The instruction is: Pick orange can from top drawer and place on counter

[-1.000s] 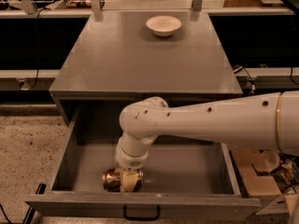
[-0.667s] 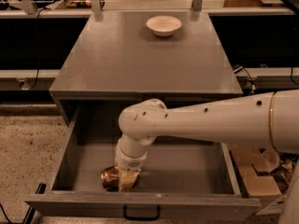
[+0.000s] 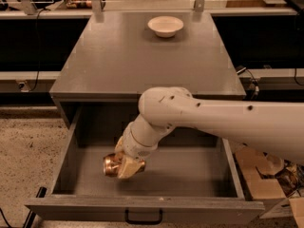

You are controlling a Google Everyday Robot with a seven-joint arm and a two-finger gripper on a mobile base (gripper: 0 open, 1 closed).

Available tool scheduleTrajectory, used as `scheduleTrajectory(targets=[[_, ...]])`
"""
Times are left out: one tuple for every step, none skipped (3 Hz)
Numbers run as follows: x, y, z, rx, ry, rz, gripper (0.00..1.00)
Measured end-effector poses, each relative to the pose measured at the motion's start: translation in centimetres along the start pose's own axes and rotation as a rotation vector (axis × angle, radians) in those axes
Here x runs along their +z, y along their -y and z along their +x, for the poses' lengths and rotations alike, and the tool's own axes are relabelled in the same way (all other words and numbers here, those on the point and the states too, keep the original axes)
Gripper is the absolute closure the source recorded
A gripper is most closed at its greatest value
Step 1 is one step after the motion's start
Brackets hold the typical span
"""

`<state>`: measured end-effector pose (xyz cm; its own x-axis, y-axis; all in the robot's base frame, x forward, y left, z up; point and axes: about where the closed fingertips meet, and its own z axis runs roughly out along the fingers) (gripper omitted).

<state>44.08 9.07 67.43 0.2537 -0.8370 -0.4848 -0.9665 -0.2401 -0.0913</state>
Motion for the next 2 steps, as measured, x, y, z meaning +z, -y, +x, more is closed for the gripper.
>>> scheduleTrajectory(targets=[[-5.8, 1.5, -0.7, -0.010, 0.072, 0.076, 0.97], [-11.6, 3.0, -1.1, -0.018, 0.081, 0.134, 0.96]])
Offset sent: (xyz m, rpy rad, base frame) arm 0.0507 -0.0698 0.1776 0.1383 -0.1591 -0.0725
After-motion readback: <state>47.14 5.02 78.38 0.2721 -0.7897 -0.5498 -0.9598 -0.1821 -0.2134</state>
